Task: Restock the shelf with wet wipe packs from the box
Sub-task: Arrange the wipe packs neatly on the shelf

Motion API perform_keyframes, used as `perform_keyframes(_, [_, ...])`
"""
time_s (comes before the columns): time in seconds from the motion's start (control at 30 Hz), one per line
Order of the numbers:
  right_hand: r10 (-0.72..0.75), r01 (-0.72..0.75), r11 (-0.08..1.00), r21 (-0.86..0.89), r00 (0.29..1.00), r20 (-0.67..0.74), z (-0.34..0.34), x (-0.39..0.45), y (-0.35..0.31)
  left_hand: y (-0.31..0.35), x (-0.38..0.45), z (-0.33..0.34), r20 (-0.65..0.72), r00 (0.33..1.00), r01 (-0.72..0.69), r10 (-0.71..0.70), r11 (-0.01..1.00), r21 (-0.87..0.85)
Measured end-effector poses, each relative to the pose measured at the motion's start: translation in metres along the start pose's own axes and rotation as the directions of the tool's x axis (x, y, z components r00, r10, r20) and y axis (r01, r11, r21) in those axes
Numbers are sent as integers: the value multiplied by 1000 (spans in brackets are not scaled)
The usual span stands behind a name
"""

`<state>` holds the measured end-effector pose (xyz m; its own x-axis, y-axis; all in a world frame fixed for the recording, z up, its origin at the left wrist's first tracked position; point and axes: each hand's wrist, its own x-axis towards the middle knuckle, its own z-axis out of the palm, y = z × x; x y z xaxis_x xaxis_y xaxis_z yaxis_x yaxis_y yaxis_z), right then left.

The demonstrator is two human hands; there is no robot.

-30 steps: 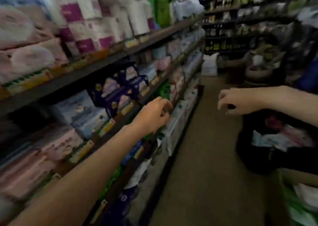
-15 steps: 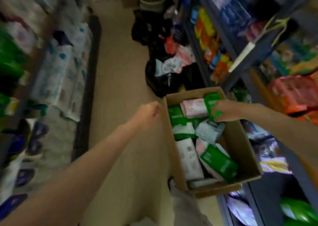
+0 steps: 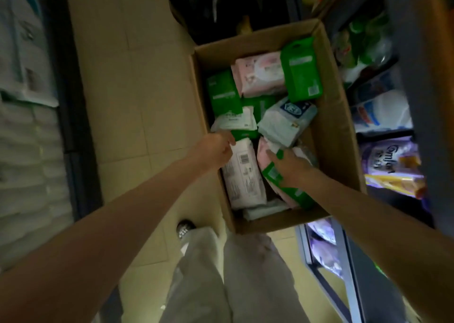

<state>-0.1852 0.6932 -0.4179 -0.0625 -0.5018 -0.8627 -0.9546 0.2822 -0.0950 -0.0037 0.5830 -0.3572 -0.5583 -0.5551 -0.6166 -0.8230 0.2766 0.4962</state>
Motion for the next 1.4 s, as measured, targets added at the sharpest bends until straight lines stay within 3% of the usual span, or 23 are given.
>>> perform_keyframes(0.07, [62,-50,989,140,995,-83,13,4,-14,-1,4,5,24,999,34,-33,999,-15])
perform_keyframes(0.17, [-13,22,986,164,998,-56,-1,7,-24,7,9,7,78,991,116,-111,991,-62])
perform_keyframes(0.23, [-84,97,983,155,993,-88,-40,3,-24,15,13,1,167,944,319,-284,913,-253])
perform_keyframes(0.27, [-131,160,975,154,975,-182,-64,1,-25,19,15,-6,299,872,484,-388,778,-401])
perform_keyframes(0.3, [-208,265,951,160,930,-303,-88,-5,-26,20,16,-14,460,784,619,-418,580,-529])
perform_keyframes(0.33, [-278,388,901,194,860,-429,-111,-14,-32,19,17,-24,579,737,676,-349,384,-629])
perform_keyframes(0.37, [-335,500,842,201,778,-531,-129,-23,-39,15,20,-33,617,752,658,-232,193,-728])
perform_keyframes(0.4, [-387,572,806,153,704,-595,-146,-31,-49,11,24,-42,572,812,577,-115,9,-817])
perform_keyframes(0.43, [-442,610,788,79,651,-618,-158,-36,-57,7,29,-51,474,878,464,-69,-122,-878])
perform_keyframes(0.47, [-491,639,769,21,612,-620,-167,-39,-64,5,32,-62,377,921,356,-95,-183,-916])
perform_keyframes(0.53, [-501,678,734,40,580,-643,-178,-37,-70,0,39,-83,205,956,179,-211,-133,-975])
perform_keyframes(0.57, [-443,706,693,142,574,-689,-178,-31,-70,-8,42,-91,131,956,115,-261,-75,-991])
perform_keyframes(0.63, [-170,701,564,436,615,-770,-171,-7,-63,-28,48,-106,-8,952,6,-305,43,-999])
perform_keyframes(0.7, [92,495,617,612,727,-680,-157,30,-58,-46,47,-119,-101,934,-62,-342,124,-990])
perform_keyframes(0.77, [181,226,711,666,856,-484,-137,71,-58,-52,42,-122,-171,914,-99,-369,207,-973])
perform_keyframes(0.83, [176,95,757,646,923,-342,-117,105,-74,-56,37,-119,-203,904,-107,-376,261,-959])
perform_keyframes(0.93, [179,6,765,644,959,-221,-100,139,-102,-69,36,-104,-195,912,-76,-362,318,-945])
perform_keyframes(1.03, [227,69,679,731,927,-298,-101,149,-112,-75,34,-96,-180,910,-56,-374,319,-946])
perform_keyframes(1.1, [153,141,636,759,940,-303,-110,139,-106,-78,30,-92,-166,908,-55,-385,282,-958])
perform_keyframes(1.17, [59,185,517,835,966,-251,-132,117,-97,-80,22,-91,-148,911,-45,-384,263,-964])
perform_keyframes(1.27, [-4,147,204,968,989,-150,-182,66,-90,-83,8,-93,-149,908,-49,-391,254,-966])
perform_keyframes(1.4, [-152,153,-4,988,977,-152,-230,-9,-83,-78,1,-101,-195,872,-96,-449,234,-967])
